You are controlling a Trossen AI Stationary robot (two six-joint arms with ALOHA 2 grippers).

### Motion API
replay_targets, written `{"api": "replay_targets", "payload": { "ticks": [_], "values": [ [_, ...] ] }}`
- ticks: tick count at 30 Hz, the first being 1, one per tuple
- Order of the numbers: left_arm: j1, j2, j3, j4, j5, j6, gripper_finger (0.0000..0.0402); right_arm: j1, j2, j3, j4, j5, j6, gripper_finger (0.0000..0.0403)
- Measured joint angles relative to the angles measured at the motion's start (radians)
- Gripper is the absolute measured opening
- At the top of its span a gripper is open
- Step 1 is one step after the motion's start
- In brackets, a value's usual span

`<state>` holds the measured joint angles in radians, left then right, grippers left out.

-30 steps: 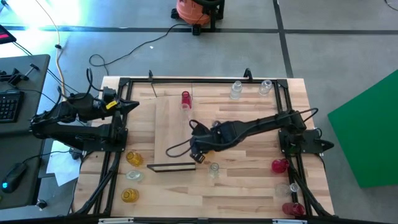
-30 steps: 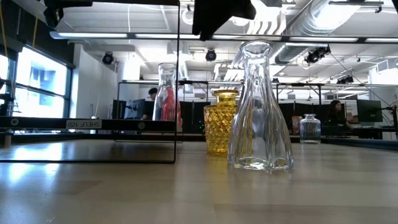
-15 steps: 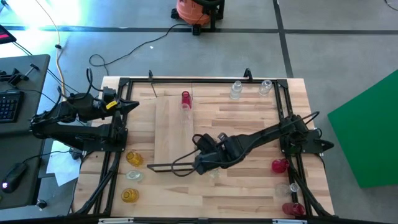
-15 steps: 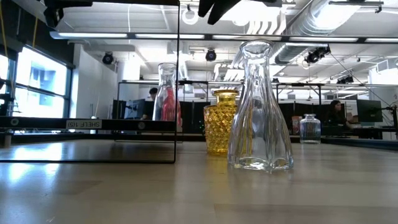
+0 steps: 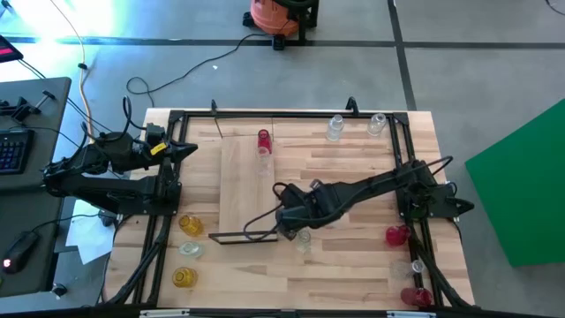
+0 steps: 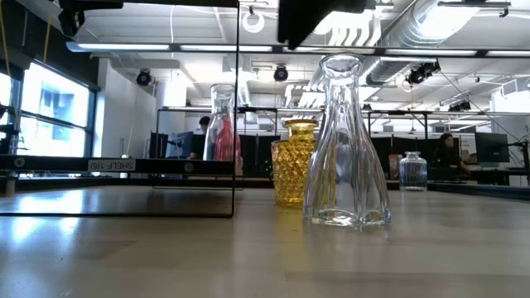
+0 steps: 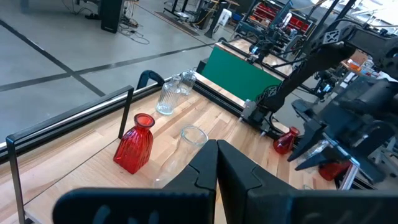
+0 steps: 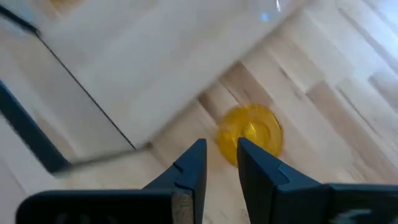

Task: Sort vases onto shelf
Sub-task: Put the top right yellow vase on the shelf

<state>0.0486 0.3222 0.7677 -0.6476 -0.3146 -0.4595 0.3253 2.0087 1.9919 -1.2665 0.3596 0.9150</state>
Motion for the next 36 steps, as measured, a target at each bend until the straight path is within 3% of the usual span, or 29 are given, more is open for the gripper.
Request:
{"api": "replay_targets", "payload": {
  "ticks": [5, 13, 18, 24, 36],
  "values": [
    [0.000, 0.000, 0.000, 0.000, 0.000, 0.000, 0.0000, -0.021, 0.000, 0.000, -0.092, -0.089, -0.097, 0.0071],
    [0.000, 0.000, 0.000, 0.000, 0.000, 0.000, 0.0000, -0.099, 0.000, 0.000, -0.035, -0.181, -0.285, 0.0071],
    [0.000, 0.000, 0.000, 0.003, 0.000, 0.000, 0.0000, -0.136, 0.000, -0.013, 0.014, -0.202, -0.313, 0.0071],
    [0.000, 0.000, 0.000, 0.013, 0.000, 0.000, 0.0000, -0.156, 0.002, -0.153, 0.141, -0.303, -0.321, 0.0071],
    [0.000, 0.000, 0.000, 0.017, -0.029, 0.024, 0.0000, -0.169, -0.004, -0.277, 0.263, -0.328, -0.345, 0.0075]
  ]
}}
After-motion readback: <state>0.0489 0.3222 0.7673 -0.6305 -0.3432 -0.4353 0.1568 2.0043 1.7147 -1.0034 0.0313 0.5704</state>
